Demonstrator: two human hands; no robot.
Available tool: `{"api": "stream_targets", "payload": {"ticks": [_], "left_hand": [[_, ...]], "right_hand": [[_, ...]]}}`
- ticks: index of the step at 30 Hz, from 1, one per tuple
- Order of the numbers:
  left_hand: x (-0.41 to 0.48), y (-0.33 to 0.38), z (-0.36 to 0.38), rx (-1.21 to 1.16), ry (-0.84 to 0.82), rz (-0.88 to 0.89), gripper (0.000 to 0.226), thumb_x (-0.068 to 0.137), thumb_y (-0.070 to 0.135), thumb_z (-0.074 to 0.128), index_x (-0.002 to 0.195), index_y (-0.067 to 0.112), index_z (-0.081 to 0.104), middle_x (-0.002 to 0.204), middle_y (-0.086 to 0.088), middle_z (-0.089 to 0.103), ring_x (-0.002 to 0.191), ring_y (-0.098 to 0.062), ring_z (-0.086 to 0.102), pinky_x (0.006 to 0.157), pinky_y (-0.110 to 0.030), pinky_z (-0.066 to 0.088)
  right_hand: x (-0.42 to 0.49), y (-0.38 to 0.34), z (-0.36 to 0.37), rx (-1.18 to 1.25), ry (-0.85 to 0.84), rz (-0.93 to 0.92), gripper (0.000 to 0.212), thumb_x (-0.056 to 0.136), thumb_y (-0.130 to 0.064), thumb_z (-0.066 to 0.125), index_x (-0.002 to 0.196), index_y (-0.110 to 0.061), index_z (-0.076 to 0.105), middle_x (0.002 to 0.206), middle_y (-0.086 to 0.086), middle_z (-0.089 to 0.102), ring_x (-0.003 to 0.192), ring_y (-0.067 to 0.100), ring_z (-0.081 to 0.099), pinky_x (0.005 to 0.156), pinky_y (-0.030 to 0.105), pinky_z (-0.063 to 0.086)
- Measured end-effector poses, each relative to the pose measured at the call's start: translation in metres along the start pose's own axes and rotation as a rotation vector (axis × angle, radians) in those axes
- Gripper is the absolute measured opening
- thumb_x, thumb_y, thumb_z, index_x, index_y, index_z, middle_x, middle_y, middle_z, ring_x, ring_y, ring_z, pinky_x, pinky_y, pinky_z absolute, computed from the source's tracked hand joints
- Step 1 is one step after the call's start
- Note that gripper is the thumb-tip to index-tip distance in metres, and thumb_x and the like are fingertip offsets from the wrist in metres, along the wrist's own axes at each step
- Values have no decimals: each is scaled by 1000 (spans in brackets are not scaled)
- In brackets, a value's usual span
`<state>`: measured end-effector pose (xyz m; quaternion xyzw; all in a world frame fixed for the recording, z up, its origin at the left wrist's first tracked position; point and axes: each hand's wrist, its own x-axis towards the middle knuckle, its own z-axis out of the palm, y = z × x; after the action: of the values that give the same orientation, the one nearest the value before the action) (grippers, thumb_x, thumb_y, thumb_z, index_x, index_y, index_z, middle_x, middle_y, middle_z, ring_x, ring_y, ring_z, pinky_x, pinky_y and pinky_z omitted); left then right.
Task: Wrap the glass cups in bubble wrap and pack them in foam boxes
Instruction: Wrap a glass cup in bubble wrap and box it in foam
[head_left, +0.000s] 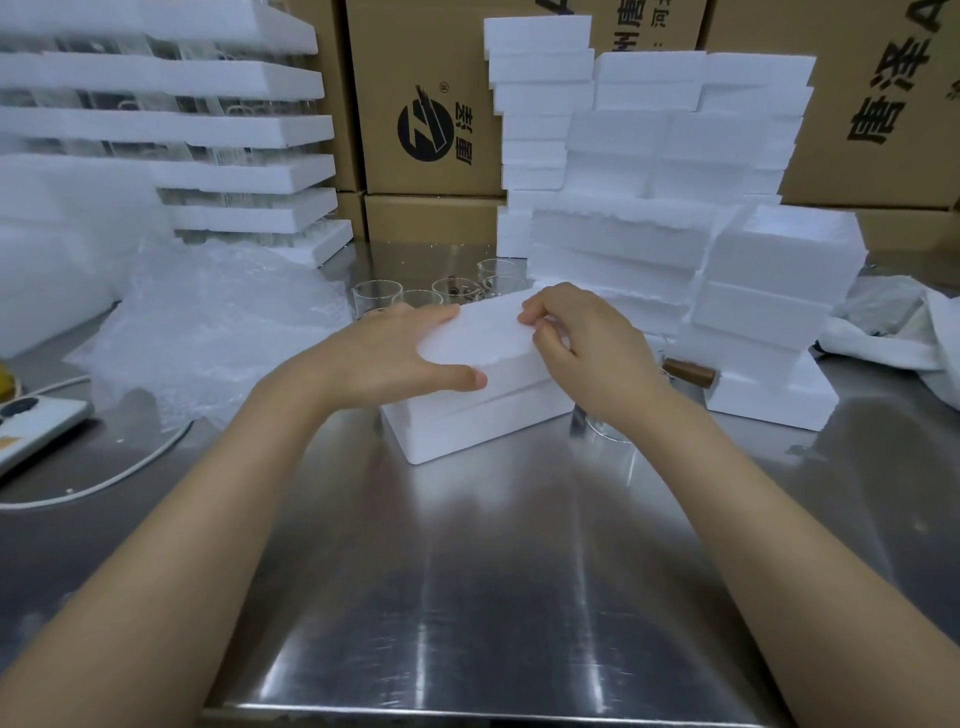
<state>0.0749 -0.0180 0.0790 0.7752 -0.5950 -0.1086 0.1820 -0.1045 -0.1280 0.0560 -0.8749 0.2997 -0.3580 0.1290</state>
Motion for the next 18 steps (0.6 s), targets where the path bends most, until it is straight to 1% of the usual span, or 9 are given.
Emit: {"api": "stream_targets", "payload": {"ticks": [1, 3, 4, 7, 8, 10, 12, 14, 18], "left_hand": [[0, 0, 0, 22, -6, 1, 95, 64, 79, 56, 146, 47, 21, 150, 8, 29, 137, -15, 28, 92, -28, 25], [0, -3, -4, 46, -33, 9, 95, 66, 79, 58, 147, 48, 18, 152, 9, 26, 138, -15, 27, 92, -28, 24], [-1, -6, -6, 49, -63, 12, 98, 65, 79, 59, 147, 48, 16, 153, 10, 24, 139, -13, 25, 93, -27, 24], [-3, -16, -16, 58, -174, -7, 109, 53, 82, 57, 147, 50, 12, 152, 20, 19, 138, -5, 21, 99, -26, 21], [-4, -18, -19, 50, -200, -15, 110, 51, 82, 58, 146, 51, 12, 150, 22, 19, 136, -4, 21, 101, -27, 21], [-4, -21, -22, 23, -221, -24, 109, 50, 80, 60, 146, 53, 13, 149, 24, 19, 134, -3, 22, 104, -28, 22], [-4, -22, -22, 8, -218, -24, 108, 52, 79, 61, 146, 53, 14, 150, 23, 19, 135, -4, 21, 105, -29, 21], [-4, -21, -22, 11, -207, -22, 107, 52, 79, 60, 146, 52, 15, 151, 22, 20, 137, -4, 21, 104, -27, 21], [-5, -19, -21, 4, -184, -22, 106, 54, 77, 60, 146, 51, 16, 153, 20, 20, 138, -3, 20, 101, -24, 20]], "right_hand": [[-1, 1, -1, 8, -16, -11, 22, 95, -16, 42, 105, -20, 62, 113, -8, 61, 106, 11, 52, 88, 38, 45], [-3, 1, -4, 10, -44, -36, 21, 98, -20, 43, 107, -19, 63, 115, -8, 61, 108, 11, 52, 90, 39, 45], [-3, 1, -5, 14, -56, -43, 20, 98, -23, 45, 105, -20, 64, 114, -10, 62, 108, 9, 52, 91, 39, 45], [-1, 0, -6, 73, -94, -30, 14, 94, -34, 54, 98, -29, 66, 111, -17, 63, 110, 3, 52, 95, 37, 43], [0, 0, -5, 103, -110, -13, 13, 93, -36, 57, 100, -31, 66, 114, -17, 62, 112, 3, 51, 97, 35, 42], [1, 0, -2, 172, -141, 52, 24, 91, -41, 59, 113, -32, 63, 126, -13, 55, 117, 3, 48, 100, 27, 37], [1, 1, -1, 206, -180, 125, 35, 90, -48, 57, 122, -34, 60, 133, -10, 52, 122, 5, 45, 97, 23, 33], [0, 2, -1, 186, -219, 137, 37, 91, -52, 54, 123, -34, 59, 135, -10, 54, 125, 8, 45, 93, 22, 30], [0, -1, 0, 183, -244, 132, 39, 95, -49, 49, 128, -31, 56, 137, -10, 52, 122, 4, 44, 90, 18, 28]]}}
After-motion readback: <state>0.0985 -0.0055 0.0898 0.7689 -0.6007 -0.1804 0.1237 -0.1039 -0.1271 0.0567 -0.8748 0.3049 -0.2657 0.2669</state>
